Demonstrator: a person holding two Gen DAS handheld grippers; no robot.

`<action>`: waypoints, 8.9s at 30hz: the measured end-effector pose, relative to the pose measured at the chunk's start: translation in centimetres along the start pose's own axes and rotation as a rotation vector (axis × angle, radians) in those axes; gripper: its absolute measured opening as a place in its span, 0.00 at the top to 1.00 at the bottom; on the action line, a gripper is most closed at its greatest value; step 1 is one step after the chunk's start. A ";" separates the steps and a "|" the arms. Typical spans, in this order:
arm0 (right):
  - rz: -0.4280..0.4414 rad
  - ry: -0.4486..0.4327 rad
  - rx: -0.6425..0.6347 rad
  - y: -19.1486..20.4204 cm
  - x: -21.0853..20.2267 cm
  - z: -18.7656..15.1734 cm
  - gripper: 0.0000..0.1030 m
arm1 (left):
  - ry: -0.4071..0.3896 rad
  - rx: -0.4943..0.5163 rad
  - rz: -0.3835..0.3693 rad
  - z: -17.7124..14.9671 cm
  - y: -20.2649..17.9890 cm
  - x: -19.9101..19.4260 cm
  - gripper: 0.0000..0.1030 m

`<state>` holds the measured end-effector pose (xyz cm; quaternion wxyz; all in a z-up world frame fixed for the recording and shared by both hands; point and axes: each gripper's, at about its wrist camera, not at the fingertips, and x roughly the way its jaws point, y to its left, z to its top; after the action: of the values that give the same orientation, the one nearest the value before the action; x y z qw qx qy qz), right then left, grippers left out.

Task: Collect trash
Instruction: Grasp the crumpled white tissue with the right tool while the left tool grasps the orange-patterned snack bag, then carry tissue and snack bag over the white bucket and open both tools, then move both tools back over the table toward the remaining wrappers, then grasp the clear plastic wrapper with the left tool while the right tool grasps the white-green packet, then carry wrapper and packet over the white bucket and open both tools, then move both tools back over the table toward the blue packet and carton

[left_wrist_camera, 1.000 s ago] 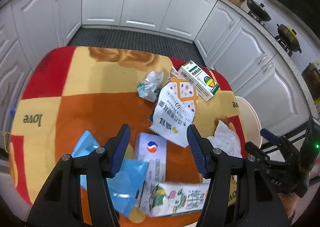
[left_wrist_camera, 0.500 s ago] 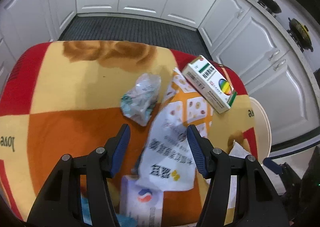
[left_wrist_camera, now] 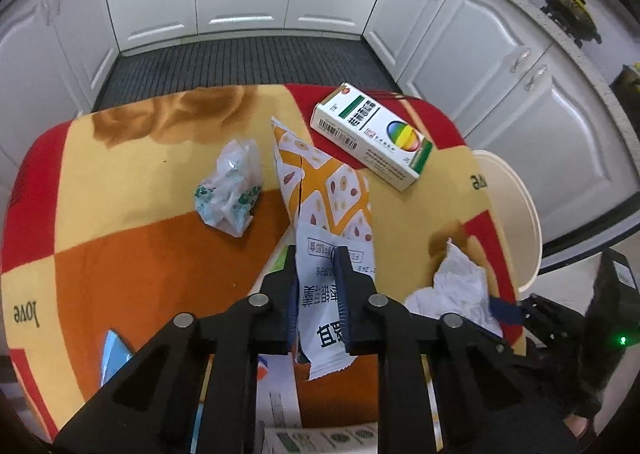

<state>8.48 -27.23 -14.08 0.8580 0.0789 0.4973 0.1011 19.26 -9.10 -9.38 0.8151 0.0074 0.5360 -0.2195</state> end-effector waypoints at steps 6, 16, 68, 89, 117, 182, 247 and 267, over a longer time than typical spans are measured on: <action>0.035 -0.051 -0.016 0.3 -2.4 -0.3 0.81 | -0.051 -0.027 -0.055 -0.3 0.0 -3.4 0.94; 0.043 -0.180 -0.008 -0.4 -7.8 1.0 0.81 | -0.127 0.010 -0.086 -0.4 -3.1 -7.6 0.94; -0.250 -0.156 0.354 -21.7 -7.8 -2.0 0.52 | -0.030 0.252 -0.058 0.7 -25.1 7.5 0.59; -0.212 -0.160 0.245 -15.4 -8.3 -1.6 0.40 | -0.149 0.218 0.106 -0.9 -21.0 3.0 0.59; -0.074 -0.121 0.049 -1.4 -5.2 1.6 0.32 | -0.189 -0.017 0.179 -4.3 -3.5 -5.6 0.59; 0.087 -0.217 0.088 -3.8 -6.8 2.7 0.85 | -0.053 0.043 -0.019 0.7 -6.1 -2.0 0.88; -0.170 -0.208 0.326 -16.4 -9.3 -2.3 0.48 | -0.087 0.173 0.023 -0.5 -20.6 3.1 0.55; 0.000 -0.150 0.170 -7.2 -7.9 -1.5 0.38 | -0.092 0.062 0.076 -4.3 -11.2 -2.4 0.50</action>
<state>4.05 -36.12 -9.89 0.8831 0.1586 0.4386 0.0522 10.68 -17.31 -6.59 0.8461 0.0429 0.4901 -0.2050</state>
